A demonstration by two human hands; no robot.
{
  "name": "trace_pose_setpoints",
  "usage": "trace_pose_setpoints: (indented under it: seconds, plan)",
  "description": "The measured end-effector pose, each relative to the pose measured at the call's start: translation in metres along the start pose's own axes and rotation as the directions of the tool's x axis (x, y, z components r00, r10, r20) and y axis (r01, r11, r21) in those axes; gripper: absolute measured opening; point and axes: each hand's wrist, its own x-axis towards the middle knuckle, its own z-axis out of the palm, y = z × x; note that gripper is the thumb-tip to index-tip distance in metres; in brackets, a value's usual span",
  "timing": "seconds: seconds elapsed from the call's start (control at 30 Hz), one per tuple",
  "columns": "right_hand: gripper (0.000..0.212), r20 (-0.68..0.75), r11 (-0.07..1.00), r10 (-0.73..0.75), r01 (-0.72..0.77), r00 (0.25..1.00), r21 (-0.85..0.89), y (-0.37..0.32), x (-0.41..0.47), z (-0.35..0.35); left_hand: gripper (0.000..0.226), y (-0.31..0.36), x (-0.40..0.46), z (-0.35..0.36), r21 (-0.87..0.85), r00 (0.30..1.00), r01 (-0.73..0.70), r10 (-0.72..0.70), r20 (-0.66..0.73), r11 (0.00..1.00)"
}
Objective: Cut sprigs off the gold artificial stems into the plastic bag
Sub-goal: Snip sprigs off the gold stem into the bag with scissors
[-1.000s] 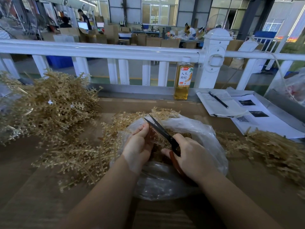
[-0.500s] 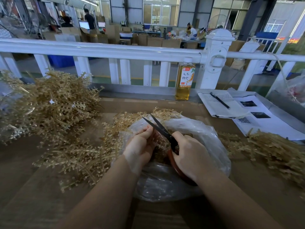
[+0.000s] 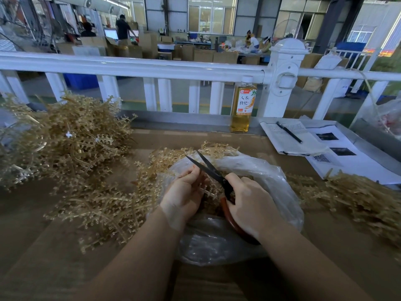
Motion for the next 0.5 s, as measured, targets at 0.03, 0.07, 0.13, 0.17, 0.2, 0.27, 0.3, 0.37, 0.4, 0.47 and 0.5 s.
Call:
trace_pose_setpoints:
  seconds: [0.03, 0.07, 0.13, 0.17, 0.2, 0.27, 0.3, 0.37, 0.4, 0.47, 0.5]
  plan:
    - [0.03, -0.004, 1.0, 0.002, -0.002, 1.0, 0.003, -0.0002, -0.0001, -0.0004, 0.021, -0.0002, -0.0005, -0.0004, -0.004, 1.0, 0.0, 0.0, 0.005, 1.0]
    - [0.031, -0.004, 1.0, 0.003, -0.003, 1.0, 0.006, -0.0004, -0.0003, -0.0005, 0.02, -0.0004, -0.0006, -0.0009, -0.011, 1.0, -0.002, 0.002, 0.011, 1.0]
    - [0.03, -0.003, 1.0, 0.0, 0.0, 1.0, 0.012, -0.0006, -0.0003, -0.0002, 0.02, -0.0004, -0.0009, -0.0013, -0.01, 1.0, -0.003, 0.004, 0.018, 1.0]
    - [0.03, -0.004, 1.0, -0.001, 0.001, 1.0, 0.015, -0.0004, -0.0001, -0.0001, 0.019, -0.0004, -0.0012, -0.0013, -0.006, 1.0, -0.003, 0.003, 0.021, 1.0]
    - [0.029, -0.005, 1.0, -0.002, 0.002, 1.0, 0.018, -0.0003, 0.0, -0.0001, 0.019, -0.0004, -0.0014, -0.0015, -0.005, 1.0, -0.003, 0.004, 0.028, 1.0]
    - [0.028, -0.003, 1.0, -0.002, 0.002, 1.0, 0.02, 0.0001, 0.0004, 0.0001, 0.019, -0.0006, -0.0022, -0.0016, -0.014, 0.999, -0.003, 0.004, 0.047, 1.0]
    - [0.028, 0.0, 1.0, -0.004, 0.004, 1.0, 0.019, 0.0005, 0.0004, 0.0004, 0.02, -0.0004, -0.0029, -0.0014, -0.017, 0.999, -0.002, 0.003, 0.05, 1.0]
    - [0.027, 0.008, 1.0, -0.011, 0.011, 1.0, 0.023, 0.0009, 0.0003, 0.0012, 0.02, 0.0, -0.0047, -0.0012, -0.016, 0.999, -0.002, 0.003, 0.052, 1.0]
    - [0.026, 0.015, 0.999, -0.015, 0.015, 1.0, 0.029, 0.0008, 0.0003, 0.0016, 0.02, 0.0002, -0.0055, -0.0014, -0.018, 0.998, 0.0, 0.001, 0.056, 1.0]
    - [0.023, 0.028, 0.999, -0.028, 0.027, 0.999, 0.035, 0.0008, 0.0009, 0.0018, 0.02, 0.0011, -0.0069, -0.0017, -0.019, 0.998, 0.003, -0.002, 0.061, 1.0]
    - [0.022, 0.029, 0.999, -0.036, 0.035, 0.999, 0.031, 0.0012, 0.0013, 0.0016, 0.021, 0.0014, -0.0074, -0.0015, -0.012, 0.998, 0.0, 0.001, 0.06, 1.0]
